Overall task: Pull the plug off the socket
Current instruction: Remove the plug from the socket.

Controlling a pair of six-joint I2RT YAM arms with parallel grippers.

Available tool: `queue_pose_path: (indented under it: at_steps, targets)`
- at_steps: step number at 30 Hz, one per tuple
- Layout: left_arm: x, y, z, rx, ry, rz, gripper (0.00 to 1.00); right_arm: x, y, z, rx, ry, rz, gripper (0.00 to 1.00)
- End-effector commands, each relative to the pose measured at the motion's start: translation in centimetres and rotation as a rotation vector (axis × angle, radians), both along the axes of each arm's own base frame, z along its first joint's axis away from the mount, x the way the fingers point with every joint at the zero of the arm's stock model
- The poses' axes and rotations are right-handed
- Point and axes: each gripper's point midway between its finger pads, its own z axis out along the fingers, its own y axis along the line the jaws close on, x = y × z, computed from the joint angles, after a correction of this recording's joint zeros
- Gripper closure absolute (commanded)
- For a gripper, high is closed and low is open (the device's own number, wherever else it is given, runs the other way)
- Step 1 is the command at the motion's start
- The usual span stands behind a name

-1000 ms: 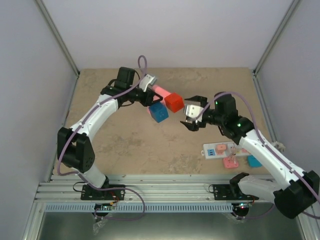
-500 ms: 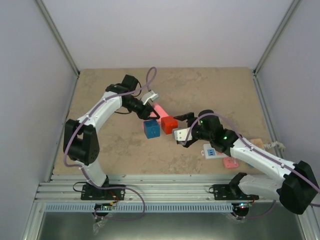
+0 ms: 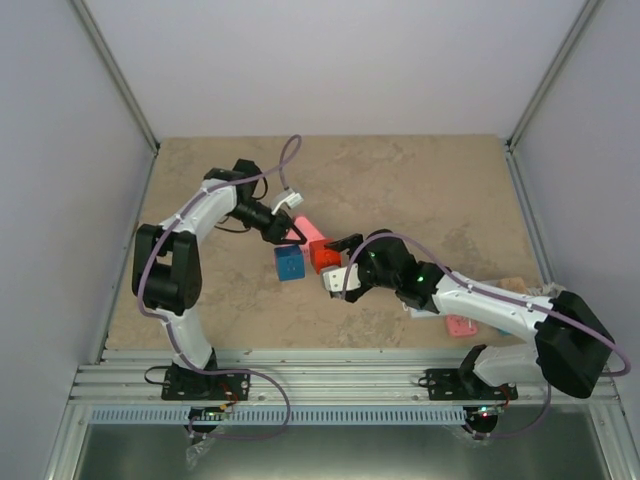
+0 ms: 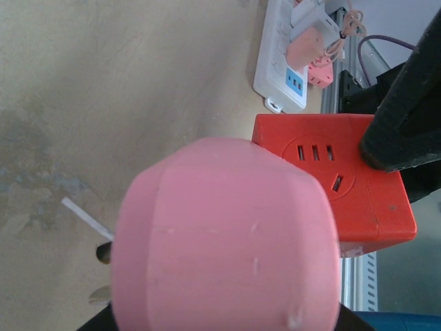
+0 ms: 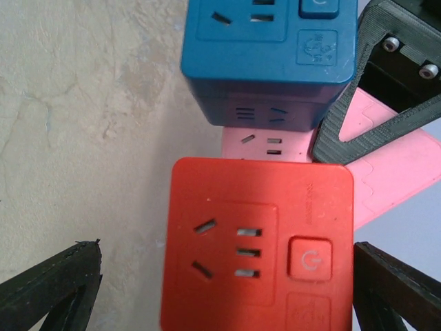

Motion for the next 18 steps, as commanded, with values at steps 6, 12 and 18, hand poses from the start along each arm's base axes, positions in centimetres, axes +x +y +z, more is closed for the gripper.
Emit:
queue_pose_path:
  at_steps: [6, 12, 18]
  targets:
    - [-1.64, -1.09, 3.13, -0.149, -0.016, -0.047, 1.0, 1.25, 1.86, 2.58, 0.017, 0.003, -0.047, 0.11]
    - [-1.65, -1.14, 2.93, -0.152, 0.001, -0.051, 1.0, 1.28, 1.38, 2.54, 0.005, -0.047, -0.066, 0.2]
    - [-1.67, -1.17, 3.19, -0.157, 0.002, -0.05, 1.0, 1.12, 1.35, 2.08, 0.003, -0.078, -0.069, 0.3]
